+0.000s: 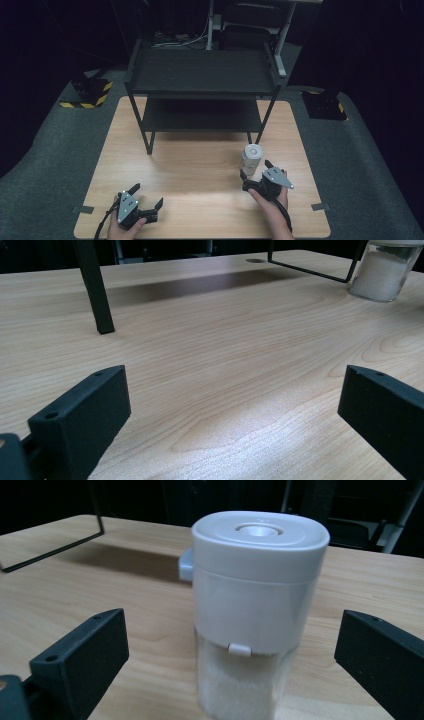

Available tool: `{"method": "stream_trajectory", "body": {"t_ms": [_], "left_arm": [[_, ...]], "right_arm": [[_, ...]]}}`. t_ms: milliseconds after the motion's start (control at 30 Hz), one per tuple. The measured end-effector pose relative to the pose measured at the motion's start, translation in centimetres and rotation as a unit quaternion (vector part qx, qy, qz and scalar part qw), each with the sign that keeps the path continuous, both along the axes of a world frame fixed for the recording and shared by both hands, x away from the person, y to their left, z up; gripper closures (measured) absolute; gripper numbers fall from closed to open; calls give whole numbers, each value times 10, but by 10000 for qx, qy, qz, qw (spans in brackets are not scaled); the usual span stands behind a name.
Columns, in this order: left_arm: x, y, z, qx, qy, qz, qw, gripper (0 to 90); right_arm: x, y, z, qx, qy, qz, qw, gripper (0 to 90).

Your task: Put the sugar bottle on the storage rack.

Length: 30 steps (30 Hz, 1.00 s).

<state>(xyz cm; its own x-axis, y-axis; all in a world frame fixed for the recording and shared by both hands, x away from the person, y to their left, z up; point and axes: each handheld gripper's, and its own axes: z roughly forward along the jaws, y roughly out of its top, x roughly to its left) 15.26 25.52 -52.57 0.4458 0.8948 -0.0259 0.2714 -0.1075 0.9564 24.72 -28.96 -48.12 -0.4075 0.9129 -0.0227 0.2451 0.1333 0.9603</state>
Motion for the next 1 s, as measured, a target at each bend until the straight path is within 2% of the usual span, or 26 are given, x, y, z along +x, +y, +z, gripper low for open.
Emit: {"method": "stream_trajectory", "body": {"t_ms": [233,267,333,433,467,667,833,900,1000], "left_arm": [[0,1,-1,-16,-17,-10,10000,7],[0,1,-1,-16,-17,-10,10000,7],[0,1,-1,-22,-13,-12,10000,7],[0,1,-1,-20,-8,-13,10000,7],[0,1,-1,-25,-5,-12,10000,7],[0,2,-1,4,-22,-64,10000,7],[1,1,0,2,-9,-54,10000,7],[0,1,0,4,-12,-54,10000,7],[0,1,0,1,-16,-54,10000,7]], "right_arm": [[10,20,-15,-16,-204,-453,9988,177],[10,20,-15,-16,-204,-453,9988,177],[13,24,-21,-17,-295,-512,9983,243],[13,26,-25,74,-345,-579,9977,269],[14,26,-27,191,-343,-575,9976,296],[11,33,-29,226,-387,-722,9964,307],[11,32,-19,184,-271,-648,9974,313],[9,33,-15,104,-314,-616,9976,313],[5,34,-12,160,-381,-572,9975,313]]}}
